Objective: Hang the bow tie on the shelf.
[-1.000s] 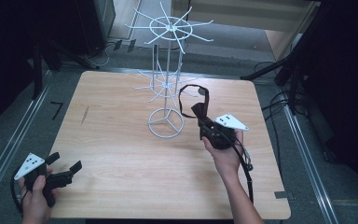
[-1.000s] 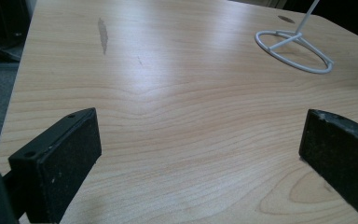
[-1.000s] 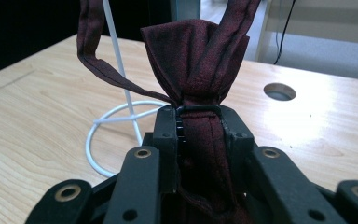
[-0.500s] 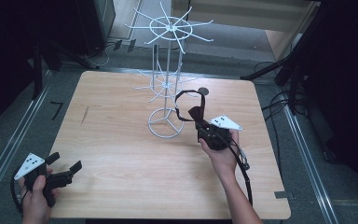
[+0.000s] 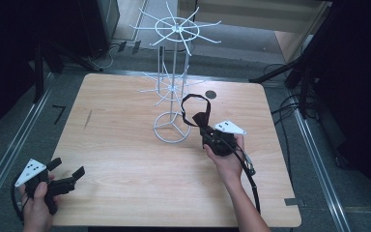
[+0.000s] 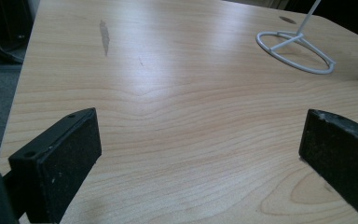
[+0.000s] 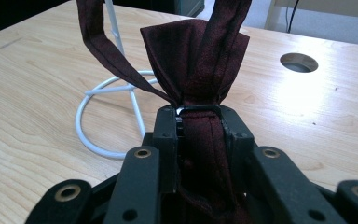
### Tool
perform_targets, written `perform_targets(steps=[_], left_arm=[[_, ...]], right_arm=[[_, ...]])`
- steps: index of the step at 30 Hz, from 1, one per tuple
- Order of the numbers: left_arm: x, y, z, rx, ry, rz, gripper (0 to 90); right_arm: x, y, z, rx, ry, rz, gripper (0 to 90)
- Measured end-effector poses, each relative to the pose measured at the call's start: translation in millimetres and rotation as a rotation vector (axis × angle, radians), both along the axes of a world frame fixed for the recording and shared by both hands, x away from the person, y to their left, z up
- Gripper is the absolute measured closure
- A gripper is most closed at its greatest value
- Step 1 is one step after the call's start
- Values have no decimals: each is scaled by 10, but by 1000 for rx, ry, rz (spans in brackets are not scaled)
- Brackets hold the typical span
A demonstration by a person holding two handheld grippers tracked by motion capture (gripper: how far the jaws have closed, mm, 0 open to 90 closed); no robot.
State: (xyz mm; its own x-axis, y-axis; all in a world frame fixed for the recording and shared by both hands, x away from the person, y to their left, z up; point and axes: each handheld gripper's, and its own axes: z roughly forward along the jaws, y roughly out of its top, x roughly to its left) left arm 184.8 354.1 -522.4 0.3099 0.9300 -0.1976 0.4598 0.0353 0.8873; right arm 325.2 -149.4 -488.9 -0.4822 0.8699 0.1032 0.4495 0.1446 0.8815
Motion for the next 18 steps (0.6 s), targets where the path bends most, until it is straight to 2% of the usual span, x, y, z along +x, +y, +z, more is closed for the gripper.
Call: perform_targets(steps=[8, 18], left_arm=[[-16, -33, 3, 33, -16, 3, 0], [-38, -43, 5, 42, -36, 14, 0]], right_arm=[[51, 65, -61, -11, 11, 11, 731], [124, 147, -125, -16, 33, 19, 731]])
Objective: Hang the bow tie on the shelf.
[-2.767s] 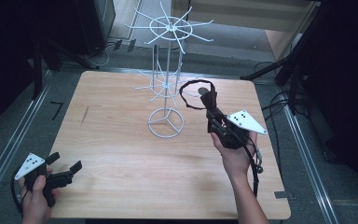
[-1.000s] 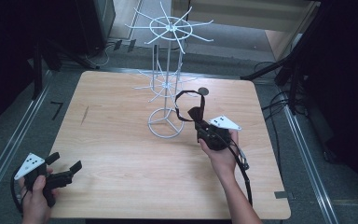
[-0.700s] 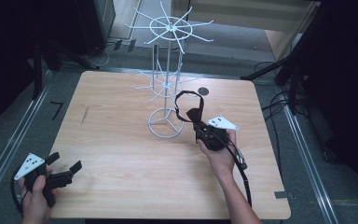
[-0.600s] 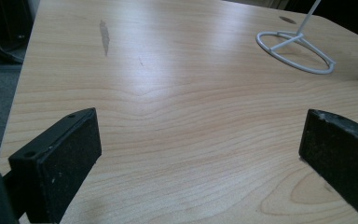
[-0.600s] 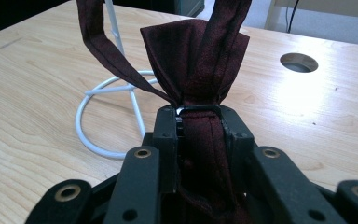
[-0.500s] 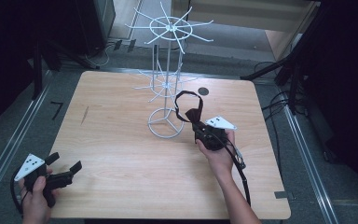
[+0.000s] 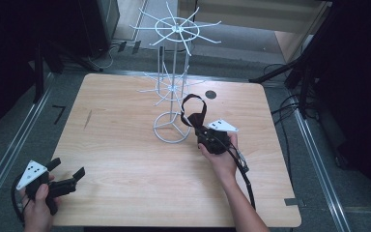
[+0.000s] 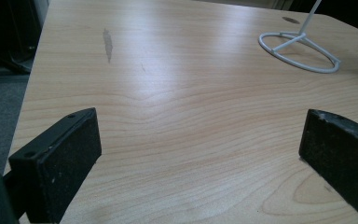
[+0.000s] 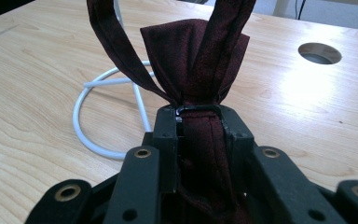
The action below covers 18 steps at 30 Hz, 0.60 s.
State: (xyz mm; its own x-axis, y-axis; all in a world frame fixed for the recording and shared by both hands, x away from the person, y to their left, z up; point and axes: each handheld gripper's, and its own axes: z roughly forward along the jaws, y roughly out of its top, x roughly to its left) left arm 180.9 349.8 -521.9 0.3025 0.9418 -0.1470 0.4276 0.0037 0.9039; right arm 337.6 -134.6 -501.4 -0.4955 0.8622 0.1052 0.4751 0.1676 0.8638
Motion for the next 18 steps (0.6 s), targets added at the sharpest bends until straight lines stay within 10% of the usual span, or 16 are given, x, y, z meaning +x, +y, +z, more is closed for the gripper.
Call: perform_targets(steps=[18], left_arm=[[-61, -59, 0, 47, -56, -27, 0]], right_arm=[[127, 159, -105, -21, 14, 17, 729]])
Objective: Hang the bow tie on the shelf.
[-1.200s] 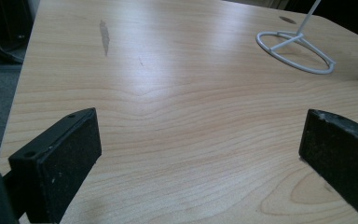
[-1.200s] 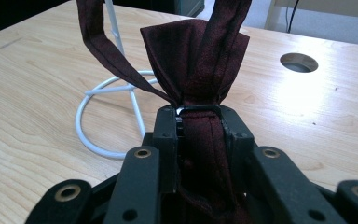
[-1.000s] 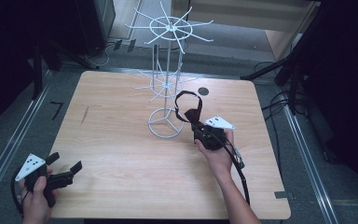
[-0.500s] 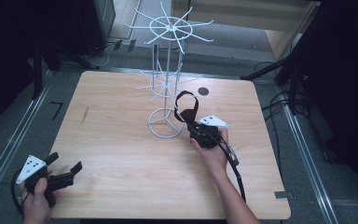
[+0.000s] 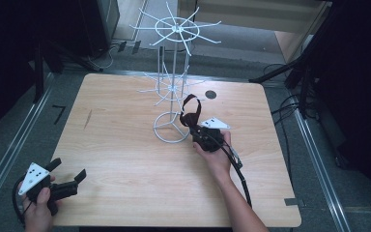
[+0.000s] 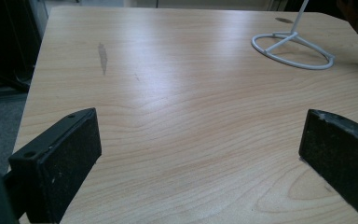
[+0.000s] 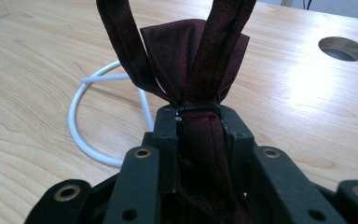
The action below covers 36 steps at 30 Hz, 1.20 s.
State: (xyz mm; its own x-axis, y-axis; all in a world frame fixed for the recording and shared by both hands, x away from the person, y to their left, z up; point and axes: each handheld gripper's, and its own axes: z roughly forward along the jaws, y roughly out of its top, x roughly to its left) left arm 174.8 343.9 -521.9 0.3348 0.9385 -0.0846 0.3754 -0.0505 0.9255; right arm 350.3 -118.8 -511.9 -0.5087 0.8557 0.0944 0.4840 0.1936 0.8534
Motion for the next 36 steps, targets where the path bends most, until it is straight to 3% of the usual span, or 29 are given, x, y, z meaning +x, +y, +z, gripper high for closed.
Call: perform_targets(steps=[5, 14, 19, 22, 25, 36], left_arm=[[-8, 4, 0, -3, -8, 1, 0], [5, 4, 1, -2, 3, -8, 0], [10, 10, 1, -2, 5, -13, 0], [17, 13, 1, -5, 8, -14, 0], [26, 5, 0, -9, 11, -17, 0], [31, 33, -2, -35, 11, -16, 0]], right_arm=[[14, 30, -22, -5, 6, 6, 717], [10, -21, -12, 14, 19, 19, 594], [-35, -58, 8, 25, -5, 38, 363], [-84, -64, 40, -17, -25, 31, 243], [-110, -103, 53, -27, -28, 18, 159], [-225, -321, 60, -39, -33, 7, 91]])
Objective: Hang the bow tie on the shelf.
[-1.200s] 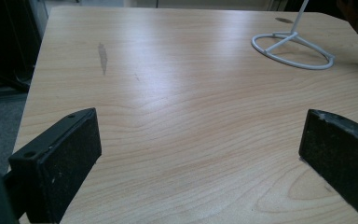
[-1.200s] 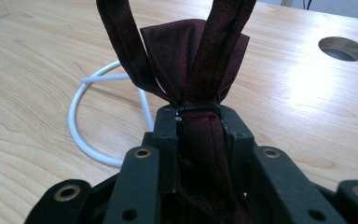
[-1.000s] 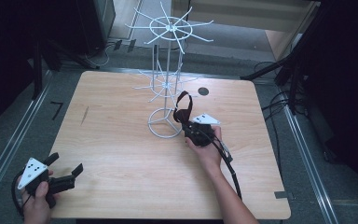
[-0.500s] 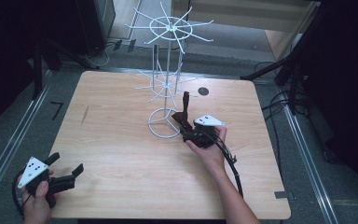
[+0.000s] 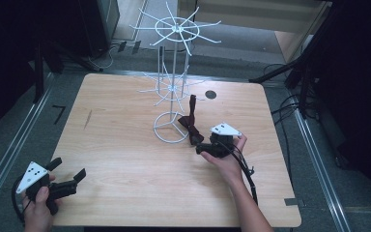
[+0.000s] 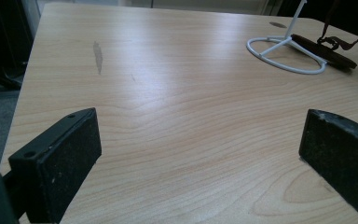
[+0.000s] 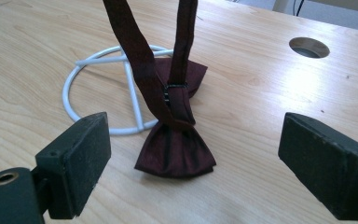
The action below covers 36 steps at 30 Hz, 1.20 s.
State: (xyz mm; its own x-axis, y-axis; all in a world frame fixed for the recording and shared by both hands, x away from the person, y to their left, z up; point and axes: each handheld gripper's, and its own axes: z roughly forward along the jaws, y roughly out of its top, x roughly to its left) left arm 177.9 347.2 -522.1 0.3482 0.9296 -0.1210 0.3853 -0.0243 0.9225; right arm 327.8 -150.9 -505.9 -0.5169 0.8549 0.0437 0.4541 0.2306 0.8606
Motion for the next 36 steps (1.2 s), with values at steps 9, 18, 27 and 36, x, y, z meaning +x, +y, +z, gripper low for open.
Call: perform_targets(steps=[9, 18, 27, 36], left_arm=[[7, 0, 0, -5, 1, 0, 0], [17, 1, 1, -6, 11, 3, 0], [19, 1, 1, -5, 13, 5, 0], [20, 0, 0, -5, 13, 5, 0]], right_arm=[[-108, -145, -6, -4, 1, 0, 74], [-207, -383, -16, 16, 12, -34, 67], [-281, -658, -18, 49, 30, -89, 67], [-359, -901, -43, 64, 52, -126, 68]])
